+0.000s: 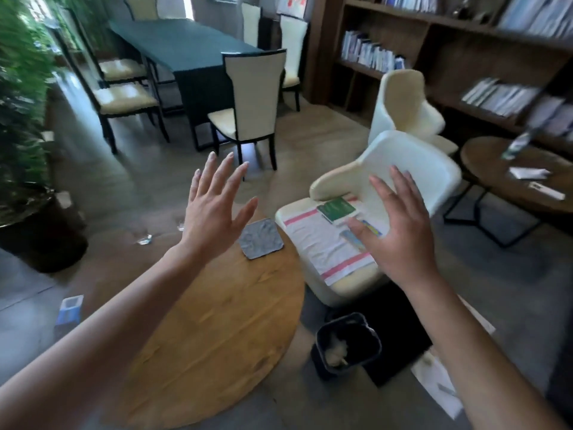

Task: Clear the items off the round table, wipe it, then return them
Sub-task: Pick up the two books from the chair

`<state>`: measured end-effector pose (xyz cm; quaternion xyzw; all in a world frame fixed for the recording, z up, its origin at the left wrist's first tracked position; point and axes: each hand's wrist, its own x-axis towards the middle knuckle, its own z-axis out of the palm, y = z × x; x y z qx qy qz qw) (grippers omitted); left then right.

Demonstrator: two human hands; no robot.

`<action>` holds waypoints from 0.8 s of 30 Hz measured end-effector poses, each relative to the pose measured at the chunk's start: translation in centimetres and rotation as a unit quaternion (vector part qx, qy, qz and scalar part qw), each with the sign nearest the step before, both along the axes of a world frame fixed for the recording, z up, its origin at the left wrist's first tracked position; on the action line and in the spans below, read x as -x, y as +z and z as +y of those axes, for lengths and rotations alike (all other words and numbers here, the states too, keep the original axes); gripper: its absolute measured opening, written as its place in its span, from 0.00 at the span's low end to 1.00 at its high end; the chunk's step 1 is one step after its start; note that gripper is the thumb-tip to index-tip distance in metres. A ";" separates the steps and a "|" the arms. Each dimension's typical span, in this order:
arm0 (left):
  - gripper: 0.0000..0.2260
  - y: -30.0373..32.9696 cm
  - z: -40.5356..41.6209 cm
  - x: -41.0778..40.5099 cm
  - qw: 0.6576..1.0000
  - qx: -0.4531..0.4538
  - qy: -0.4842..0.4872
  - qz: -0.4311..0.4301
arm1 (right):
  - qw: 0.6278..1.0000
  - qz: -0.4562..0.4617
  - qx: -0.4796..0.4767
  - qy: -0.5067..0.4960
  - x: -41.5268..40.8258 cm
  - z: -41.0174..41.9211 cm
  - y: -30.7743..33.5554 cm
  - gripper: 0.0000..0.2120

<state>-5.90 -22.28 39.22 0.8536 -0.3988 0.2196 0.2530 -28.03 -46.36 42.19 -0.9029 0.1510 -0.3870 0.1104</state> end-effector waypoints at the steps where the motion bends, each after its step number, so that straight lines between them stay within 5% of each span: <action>1: 0.29 -0.4 -1.5 0.8 1.000 0.004 -0.005 0.002 | 1.000 0.004 -0.004 -0.008 1.2 -1.4 -0.3 0.35; 12: 0.28 -5.5 -15.7 6.6 0.997 -0.052 -0.039 0.040 | 0.995 0.056 -0.061 -0.060 9.4 -14.5 -4.0 0.36; 24: 0.28 -9.2 -30.2 -0.4 0.990 -0.072 -0.095 0.076 | 0.984 0.093 -0.091 -0.122 5.9 -23.3 -6.2 0.36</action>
